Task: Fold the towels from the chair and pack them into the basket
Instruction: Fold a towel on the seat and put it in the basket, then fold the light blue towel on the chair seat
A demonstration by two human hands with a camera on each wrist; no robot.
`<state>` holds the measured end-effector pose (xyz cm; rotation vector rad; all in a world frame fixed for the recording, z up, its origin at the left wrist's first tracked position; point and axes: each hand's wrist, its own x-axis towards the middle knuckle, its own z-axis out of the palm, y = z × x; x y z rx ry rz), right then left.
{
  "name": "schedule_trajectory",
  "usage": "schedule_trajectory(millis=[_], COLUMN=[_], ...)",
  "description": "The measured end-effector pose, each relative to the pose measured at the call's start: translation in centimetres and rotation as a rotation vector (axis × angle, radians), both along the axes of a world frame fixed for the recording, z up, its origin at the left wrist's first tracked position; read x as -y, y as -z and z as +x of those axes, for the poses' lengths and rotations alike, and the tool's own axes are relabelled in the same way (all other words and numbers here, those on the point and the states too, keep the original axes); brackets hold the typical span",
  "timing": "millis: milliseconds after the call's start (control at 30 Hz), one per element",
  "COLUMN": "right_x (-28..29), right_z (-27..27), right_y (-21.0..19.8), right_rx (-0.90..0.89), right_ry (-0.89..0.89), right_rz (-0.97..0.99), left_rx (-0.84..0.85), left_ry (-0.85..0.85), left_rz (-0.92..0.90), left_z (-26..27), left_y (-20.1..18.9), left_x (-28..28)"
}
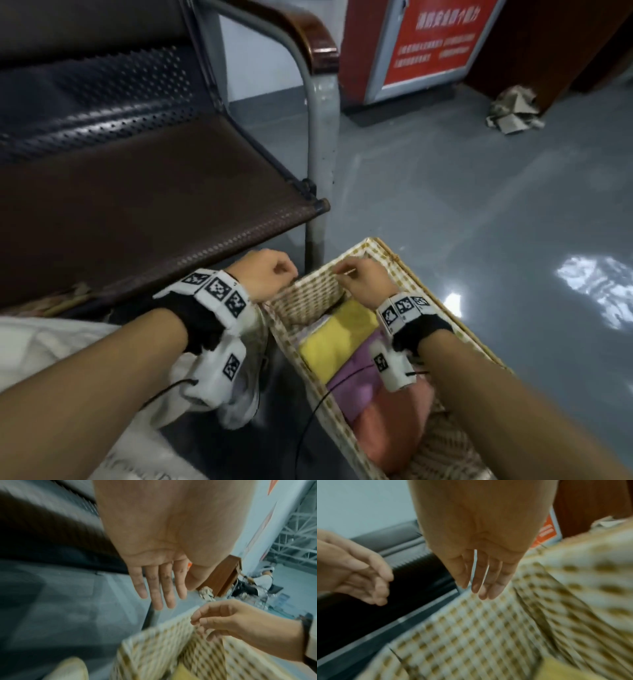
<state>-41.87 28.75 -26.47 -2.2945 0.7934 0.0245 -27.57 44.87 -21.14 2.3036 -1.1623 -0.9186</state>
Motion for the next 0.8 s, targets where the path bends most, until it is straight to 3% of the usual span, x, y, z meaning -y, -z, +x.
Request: schedule_trajectory(millis=[200, 433, 533, 667, 800], right_x=[-3.9, -13.3, -18.7, -26.5, -33.7], right_z=[7.8, 20.5, 26.0, 32.0, 36.8], right_y=[-12.0, -22.5, -24.7, -24.6, -21.9], right_rx=[0.069, 0.093, 0.101, 0.098, 0.092], right_ry=[-0.277, -0.592, -0.722, -0.873, -1.044], right_rz=[-0.207, -0.388, -0.445, -0.444, -0.410], left_rx=[0.013, -0.001, 0.036, 0.058, 0.226], left_ry=[-0.261, -0.548, -0.646, -0.816, -0.898], left_rz=[-0.303, -0.622, -0.659, -0.621, -0.389], left_z=[5.4, 10.8, 13.3, 16.6, 20.0], left_y=[-10.2, -18.2, -18.7, -16.5, -13.8], left_x=[-6.5, -16.9, -22.8, -31.0, -39.2])
